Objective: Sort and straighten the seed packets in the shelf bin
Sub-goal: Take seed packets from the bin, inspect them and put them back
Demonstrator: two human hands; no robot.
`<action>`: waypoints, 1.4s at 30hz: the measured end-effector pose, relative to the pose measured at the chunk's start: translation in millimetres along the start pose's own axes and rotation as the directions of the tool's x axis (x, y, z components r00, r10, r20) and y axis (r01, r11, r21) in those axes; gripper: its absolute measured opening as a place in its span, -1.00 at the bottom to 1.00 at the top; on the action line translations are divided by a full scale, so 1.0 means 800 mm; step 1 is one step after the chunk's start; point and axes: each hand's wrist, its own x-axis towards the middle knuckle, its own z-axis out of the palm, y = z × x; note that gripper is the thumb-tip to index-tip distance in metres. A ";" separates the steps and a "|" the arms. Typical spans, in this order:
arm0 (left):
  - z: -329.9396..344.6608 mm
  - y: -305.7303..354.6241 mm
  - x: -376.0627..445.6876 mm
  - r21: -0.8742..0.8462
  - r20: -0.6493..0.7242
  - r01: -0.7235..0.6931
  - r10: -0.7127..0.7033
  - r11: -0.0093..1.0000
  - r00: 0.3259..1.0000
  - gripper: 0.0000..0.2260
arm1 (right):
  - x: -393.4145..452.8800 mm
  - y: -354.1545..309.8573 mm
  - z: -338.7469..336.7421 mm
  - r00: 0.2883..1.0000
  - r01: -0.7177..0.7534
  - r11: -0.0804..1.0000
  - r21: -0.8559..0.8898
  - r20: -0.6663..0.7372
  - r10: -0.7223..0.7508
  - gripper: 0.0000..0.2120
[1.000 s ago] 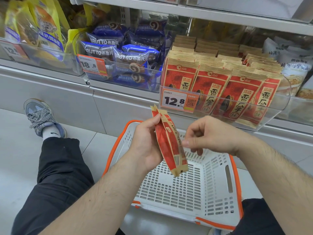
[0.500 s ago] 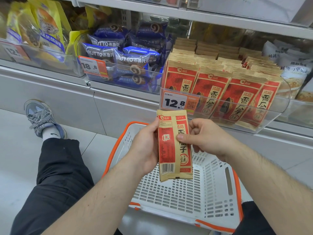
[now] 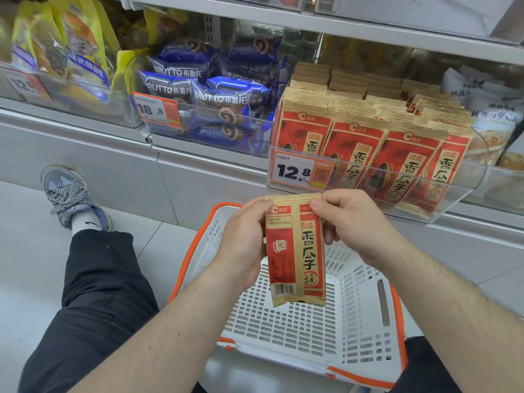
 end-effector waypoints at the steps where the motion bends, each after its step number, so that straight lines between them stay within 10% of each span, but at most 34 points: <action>1: 0.000 0.000 0.000 -0.009 -0.021 -0.019 0.019 1.000 1.000 -0.72 | 0.000 -0.001 0.000 1.000 0.004 1.000 0.006 0.005 -0.005 -0.65; 17: 0.005 0.007 -0.003 -0.199 -0.036 -0.003 -0.004 0.980 0.999 -0.80 | 0.000 -0.002 -0.002 0.998 -0.064 0.973 0.222 0.040 0.057 -0.66; 26: 0.001 0.012 0.002 -0.254 -0.085 0.008 -0.031 0.967 0.996 -0.78 | -0.007 -0.006 -0.009 0.965 -0.109 0.990 -0.094 0.228 0.128 -0.68; 35: -0.003 0.000 -0.001 -0.126 0.044 0.053 -0.048 0.991 0.998 -0.78 | 0.000 -0.003 -0.010 0.992 -0.112 0.991 0.068 0.074 0.107 -0.69; 42: -0.005 0.006 0.010 -0.247 0.006 0.097 -0.099 0.964 0.995 -0.79 | -0.002 -0.002 -0.021 0.913 -0.243 0.969 -0.041 0.329 0.243 -0.73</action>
